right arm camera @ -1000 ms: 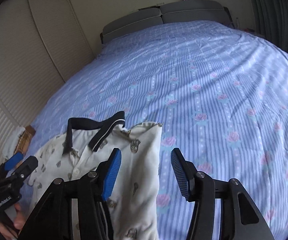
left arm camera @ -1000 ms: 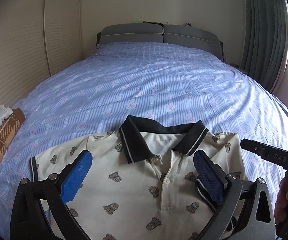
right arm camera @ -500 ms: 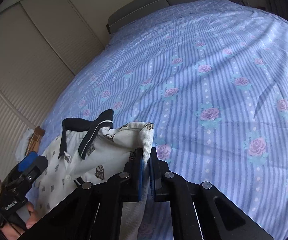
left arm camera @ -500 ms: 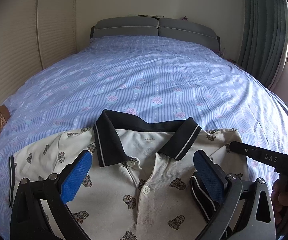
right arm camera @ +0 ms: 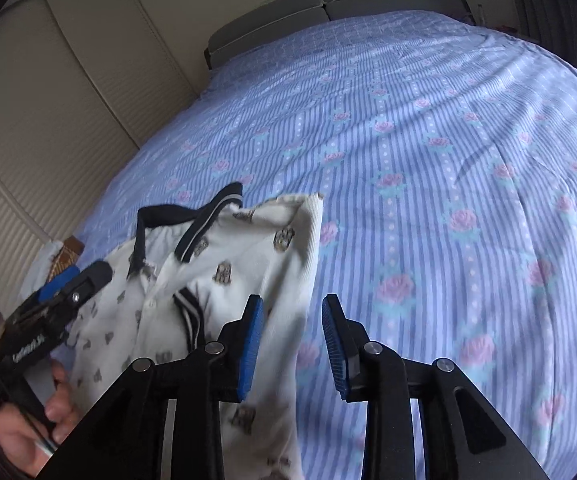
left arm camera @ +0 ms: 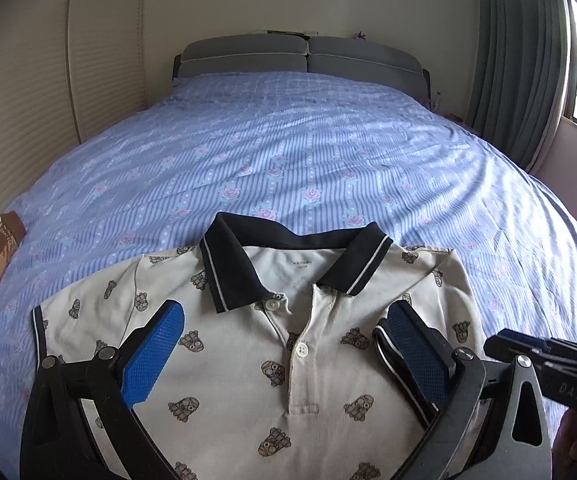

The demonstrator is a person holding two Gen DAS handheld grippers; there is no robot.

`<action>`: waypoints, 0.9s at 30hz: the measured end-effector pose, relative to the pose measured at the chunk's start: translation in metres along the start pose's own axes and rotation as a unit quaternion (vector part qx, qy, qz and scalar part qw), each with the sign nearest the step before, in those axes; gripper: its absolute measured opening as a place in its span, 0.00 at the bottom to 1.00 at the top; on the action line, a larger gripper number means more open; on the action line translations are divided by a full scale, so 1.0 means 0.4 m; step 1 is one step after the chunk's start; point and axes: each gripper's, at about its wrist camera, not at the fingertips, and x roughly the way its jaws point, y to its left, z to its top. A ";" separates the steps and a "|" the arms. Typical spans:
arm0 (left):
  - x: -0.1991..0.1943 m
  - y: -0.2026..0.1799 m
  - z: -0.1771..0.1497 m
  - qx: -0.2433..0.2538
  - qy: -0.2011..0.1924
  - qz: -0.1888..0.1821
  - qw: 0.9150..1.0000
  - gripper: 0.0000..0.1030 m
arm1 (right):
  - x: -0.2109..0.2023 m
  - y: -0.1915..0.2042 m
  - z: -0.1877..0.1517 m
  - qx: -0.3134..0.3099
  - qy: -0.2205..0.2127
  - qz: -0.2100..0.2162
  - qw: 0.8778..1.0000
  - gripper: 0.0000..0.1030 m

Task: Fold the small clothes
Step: 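Fold the held side edge inward toward the placket and release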

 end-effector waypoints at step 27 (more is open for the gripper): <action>-0.087 0.028 -0.063 -0.002 0.015 -0.013 1.000 1.00 | -0.104 0.031 -0.101 0.027 -0.029 -0.079 0.996 0.30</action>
